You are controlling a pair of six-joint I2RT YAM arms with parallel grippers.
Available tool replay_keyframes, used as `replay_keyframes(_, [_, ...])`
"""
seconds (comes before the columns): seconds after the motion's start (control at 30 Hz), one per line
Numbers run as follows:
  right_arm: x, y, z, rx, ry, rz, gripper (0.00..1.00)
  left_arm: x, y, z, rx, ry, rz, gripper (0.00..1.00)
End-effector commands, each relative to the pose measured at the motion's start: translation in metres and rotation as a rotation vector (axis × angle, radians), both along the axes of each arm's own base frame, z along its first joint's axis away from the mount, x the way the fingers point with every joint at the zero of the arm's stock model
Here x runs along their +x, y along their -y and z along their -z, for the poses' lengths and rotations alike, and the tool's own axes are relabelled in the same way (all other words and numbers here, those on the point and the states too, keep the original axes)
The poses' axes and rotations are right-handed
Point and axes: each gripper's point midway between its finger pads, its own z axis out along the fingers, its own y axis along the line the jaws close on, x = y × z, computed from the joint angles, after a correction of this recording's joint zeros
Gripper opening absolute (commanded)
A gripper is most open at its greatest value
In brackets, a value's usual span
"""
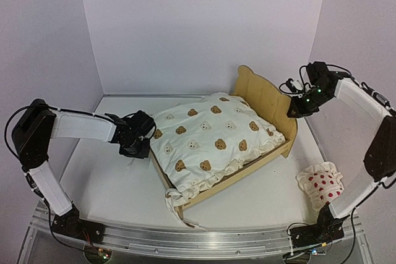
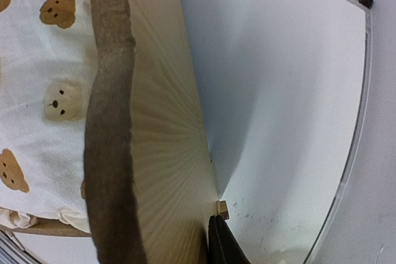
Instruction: Set up the pet bed
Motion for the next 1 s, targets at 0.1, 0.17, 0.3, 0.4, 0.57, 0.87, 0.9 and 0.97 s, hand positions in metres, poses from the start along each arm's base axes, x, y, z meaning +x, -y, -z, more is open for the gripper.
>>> replay_keyframes(0.1, [-0.057, -0.042, -0.011, 0.298, -0.039, 0.195, 0.04, 0.093, 0.07, -0.007, -0.182, 0.114, 0.117, 0.21])
replay_keyframes(0.17, [-0.069, -0.045, 0.0, 0.292, -0.059, 0.24, 0.04, 0.111, 0.076, -0.002, -0.191, 0.109, 0.128, 0.21])
replay_keyframes(0.3, [-0.087, -0.065, 0.015, 0.246, -0.067, 0.279, 0.01, 0.142, 0.083, 0.004, -0.194, 0.109, 0.14, 0.22])
replay_keyframes(0.4, [-0.094, -0.087, 0.019, 0.24, -0.067, 0.261, 0.0, 0.16, 0.082, 0.006, -0.206, 0.111, 0.137, 0.23])
replay_keyframes(0.57, [-0.1, -0.114, 0.017, 0.234, -0.049, 0.251, 0.0, 0.193, 0.074, 0.003, -0.212, 0.128, 0.144, 0.24])
replay_keyframes(0.87, [-0.1, -0.107, 0.01, 0.164, 0.045, 0.253, 0.28, 0.197, 0.051, -0.009, -0.185, 0.155, 0.144, 0.31])
replay_keyframes(0.9, [-0.1, -0.103, 0.007, 0.155, 0.064, 0.253, 0.37, 0.195, 0.046, -0.012, -0.174, 0.16, 0.138, 0.33])
replay_keyframes(0.97, [-0.101, -0.095, -0.002, 0.13, 0.099, 0.253, 0.48, 0.19, 0.038, -0.021, -0.158, 0.18, 0.127, 0.39])
